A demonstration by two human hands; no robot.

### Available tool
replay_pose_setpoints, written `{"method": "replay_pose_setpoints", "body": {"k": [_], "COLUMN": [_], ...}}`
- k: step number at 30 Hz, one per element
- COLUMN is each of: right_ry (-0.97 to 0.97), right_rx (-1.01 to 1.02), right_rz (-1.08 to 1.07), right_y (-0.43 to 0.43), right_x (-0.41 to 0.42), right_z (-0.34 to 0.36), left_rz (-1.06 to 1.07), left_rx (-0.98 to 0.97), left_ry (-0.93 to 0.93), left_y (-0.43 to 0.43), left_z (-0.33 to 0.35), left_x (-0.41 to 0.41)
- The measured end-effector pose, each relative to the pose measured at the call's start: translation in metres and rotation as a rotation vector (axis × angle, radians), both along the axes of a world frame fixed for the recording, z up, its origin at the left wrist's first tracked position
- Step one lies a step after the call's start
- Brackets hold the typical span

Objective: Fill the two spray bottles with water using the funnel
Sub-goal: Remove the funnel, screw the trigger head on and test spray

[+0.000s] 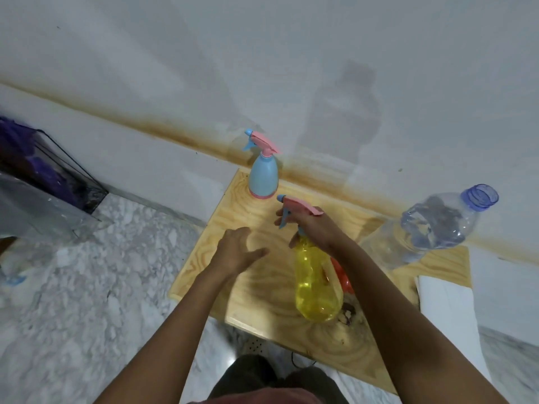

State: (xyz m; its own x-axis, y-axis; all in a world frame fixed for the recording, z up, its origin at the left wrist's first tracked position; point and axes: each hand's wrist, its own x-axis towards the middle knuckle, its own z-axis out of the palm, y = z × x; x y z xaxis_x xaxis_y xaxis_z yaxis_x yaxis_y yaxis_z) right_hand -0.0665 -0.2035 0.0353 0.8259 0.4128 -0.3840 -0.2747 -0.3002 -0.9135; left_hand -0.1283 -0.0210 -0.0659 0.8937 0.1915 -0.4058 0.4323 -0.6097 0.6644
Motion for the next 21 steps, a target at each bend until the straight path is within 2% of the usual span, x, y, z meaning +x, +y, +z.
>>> {"method": "replay_pose_setpoints", "body": {"k": [4,8,15,21], "right_ry": [0.095,0.061,0.097,0.148], "right_rx": [-0.244,-0.397,-0.480,-0.469], "right_rz": [0.038,0.041,0.039,0.021], "right_y": [0.008,0.017,0.029,0.028], "right_x": [0.006,0.014,0.027,0.028], "right_z": [-0.030,-0.047,-0.065,-0.066], "left_rz": [0.025,-0.016,-0.035,-0.020], "left_rx": [0.238,0.424,0.447,0.429], "left_ry": [0.074,0.057,0.063,0.057], "left_y": [0.000,-0.006,-0.007,-0.007], "left_z": [-0.025,-0.033,-0.036,-0.037], "left_x": [0.002,0.001,0.003,0.002]}}
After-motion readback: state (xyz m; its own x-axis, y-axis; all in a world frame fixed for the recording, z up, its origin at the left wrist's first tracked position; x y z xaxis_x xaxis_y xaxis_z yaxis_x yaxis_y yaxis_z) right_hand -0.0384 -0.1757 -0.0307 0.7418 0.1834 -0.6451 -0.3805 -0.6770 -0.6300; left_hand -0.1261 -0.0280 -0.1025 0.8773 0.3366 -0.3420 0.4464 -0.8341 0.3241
